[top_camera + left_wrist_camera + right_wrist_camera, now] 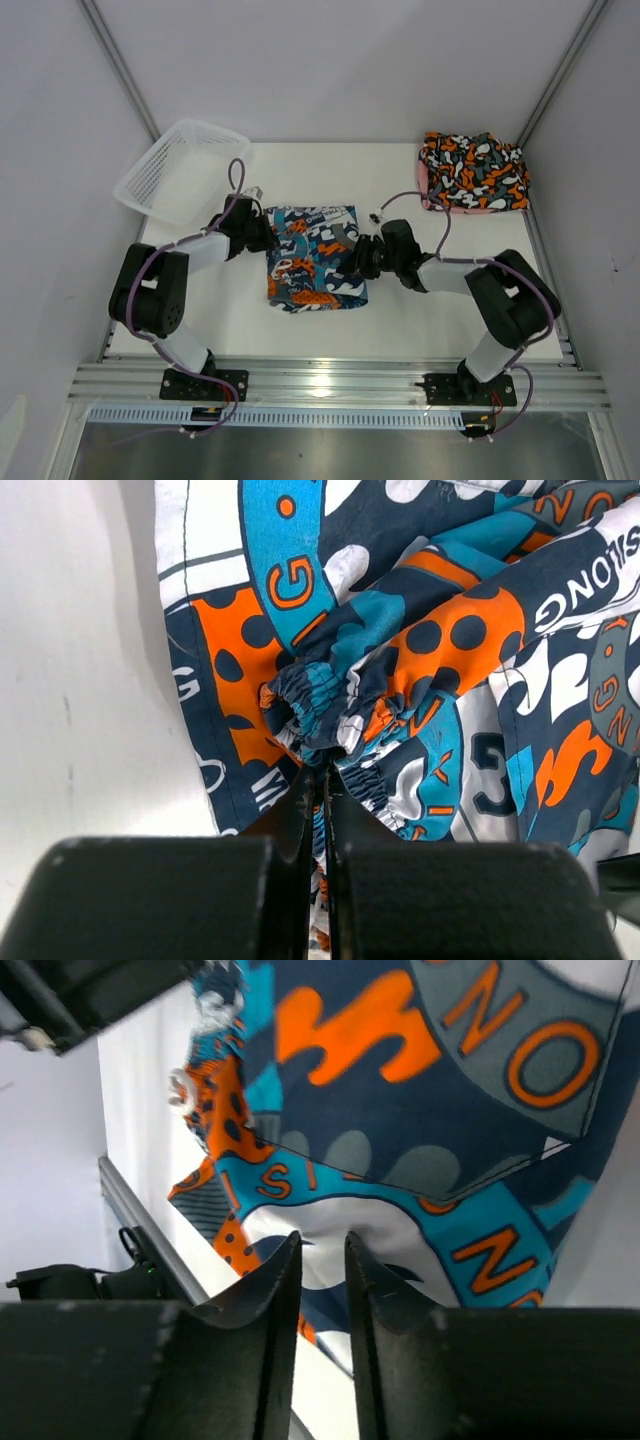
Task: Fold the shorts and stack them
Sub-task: Fold the shorts
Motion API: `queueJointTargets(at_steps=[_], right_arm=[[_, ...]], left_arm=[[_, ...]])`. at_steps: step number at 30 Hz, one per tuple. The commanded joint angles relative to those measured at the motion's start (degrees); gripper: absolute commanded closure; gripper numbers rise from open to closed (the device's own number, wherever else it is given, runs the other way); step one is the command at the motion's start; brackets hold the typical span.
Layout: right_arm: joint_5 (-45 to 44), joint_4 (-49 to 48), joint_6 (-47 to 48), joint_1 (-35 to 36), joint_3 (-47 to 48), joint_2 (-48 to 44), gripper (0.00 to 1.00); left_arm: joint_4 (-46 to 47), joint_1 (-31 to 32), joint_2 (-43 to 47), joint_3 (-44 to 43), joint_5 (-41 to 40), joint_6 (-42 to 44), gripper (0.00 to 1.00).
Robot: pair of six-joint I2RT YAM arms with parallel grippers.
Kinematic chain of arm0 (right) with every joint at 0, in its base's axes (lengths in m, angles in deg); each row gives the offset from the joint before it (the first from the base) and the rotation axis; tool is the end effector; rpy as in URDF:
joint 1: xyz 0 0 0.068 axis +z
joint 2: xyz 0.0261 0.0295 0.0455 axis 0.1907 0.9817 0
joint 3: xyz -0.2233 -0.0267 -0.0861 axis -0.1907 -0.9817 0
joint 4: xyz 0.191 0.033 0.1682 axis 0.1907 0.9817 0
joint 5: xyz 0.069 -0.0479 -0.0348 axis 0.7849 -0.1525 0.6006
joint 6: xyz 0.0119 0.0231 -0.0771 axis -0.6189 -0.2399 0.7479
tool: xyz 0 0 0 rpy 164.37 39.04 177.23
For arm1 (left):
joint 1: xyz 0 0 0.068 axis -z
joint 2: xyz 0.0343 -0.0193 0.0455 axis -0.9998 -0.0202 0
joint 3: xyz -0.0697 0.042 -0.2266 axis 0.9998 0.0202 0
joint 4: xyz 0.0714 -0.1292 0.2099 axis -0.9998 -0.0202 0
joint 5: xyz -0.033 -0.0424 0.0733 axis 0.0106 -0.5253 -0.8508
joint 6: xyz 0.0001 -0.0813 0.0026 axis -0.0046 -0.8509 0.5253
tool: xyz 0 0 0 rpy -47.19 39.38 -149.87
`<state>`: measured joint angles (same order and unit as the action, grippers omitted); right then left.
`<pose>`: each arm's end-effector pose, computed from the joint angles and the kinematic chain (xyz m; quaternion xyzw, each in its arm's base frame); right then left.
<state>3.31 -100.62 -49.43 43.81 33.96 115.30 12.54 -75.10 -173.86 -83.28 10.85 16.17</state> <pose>0.2721 0.2097 0.1131 -0.0240 0.8681 0.4269 0.2521 0.3327 -0.0966 0.1072 -0.0627 0.9218 -0.2188 0.3137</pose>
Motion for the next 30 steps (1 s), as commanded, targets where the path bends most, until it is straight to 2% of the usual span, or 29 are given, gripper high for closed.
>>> queueJointTargets(at_steps=[1, 5, 6, 7, 10, 13, 17, 18, 19, 20, 21, 23, 24, 26, 30], right_arm=[[7.72, -7.66, -4.32, 0.40, 2.20, 5.83, 0.77], [-0.34, -4.41, -4.50, 4.17, -0.34, 7.34, 0.82], [-3.41, -2.83, -3.54, 7.49, -0.87, 5.86, 0.82], [-10.40, 1.45, -3.36, 9.52, -1.05, 5.24, 0.81], [-17.92, 3.34, -5.11, 17.35, -1.57, 4.88, 0.81], [-20.13, 1.93, -7.74, 24.45, -0.26, 7.24, 0.82], [-24.00, 4.12, -6.09, 31.68, 7.54, 9.01, 0.82], [-24.01, 5.00, -5.39, 32.13, 8.26, 8.57, 0.81], [-24.01, 5.01, -4.51, 32.22, 8.70, 6.48, 0.79], [-23.84, 4.84, -2.93, 31.44, 8.88, 4.98, 0.77], [-22.96, 4.83, -1.79, 30.73, 8.97, 3.40, 0.67], [-19.98, 6.14, 1.46, 27.32, 9.76, -1.07, 0.55], [-17.97, 9.02, 2.43, 25.99, 11.07, -2.32, 0.46], [-17.59, 12.38, 5.06, 22.14, 12.22, -6.69, 0.40], [-13.83, 20.54, 9.03, 14.22, 12.57, -11.73, 0.27]], left_arm=[[-3.15, -0.29, 0.04, -3.93, -3.22, 2.84, 1.00], [-4.64, -0.20, -2.68, -7.62, -3.57, 3.89, 1.00], [-4.99, -0.20, -3.47, -9.19, -3.22, 4.15, 1.00], [-5.52, -0.11, -4.26, -10.78, -2.44, 4.94, 1.00], [-7.54, 2.16, -7.25, -14.91, 0.12, 8.36, 1.00], [-10.97, 6.38, -10.15, -19.57, -1.02, 11.01, 1.00], [-10.54, 11.04, -11.39, -22.30, 0.82, 11.63, 0.98], [-10.71, 11.40, -11.13, -22.57, 0.82, 11.71, 0.93], [-10.88, 11.66, -10.60, -23.53, 0.65, 11.71, 0.84], [-10.71, 11.84, -9.81, -23.45, 0.82, 11.71, 0.62], [-10.19, 11.84, -8.85, -23.27, 1.26, 11.54, 0.53], [-10.53, 11.75, -5.07, -23.36, -0.39, 11.28, 0.31], [-11.84, 11.75, -3.58, -23.62, -1.63, 10.67, 0.27], [-13.25, 11.23, 0.99, -24.23, -5.22, 10.05, 0.19], [-18.26, 9.03, 8.72, -22.14, -8.66, 6.54, 0.16]])
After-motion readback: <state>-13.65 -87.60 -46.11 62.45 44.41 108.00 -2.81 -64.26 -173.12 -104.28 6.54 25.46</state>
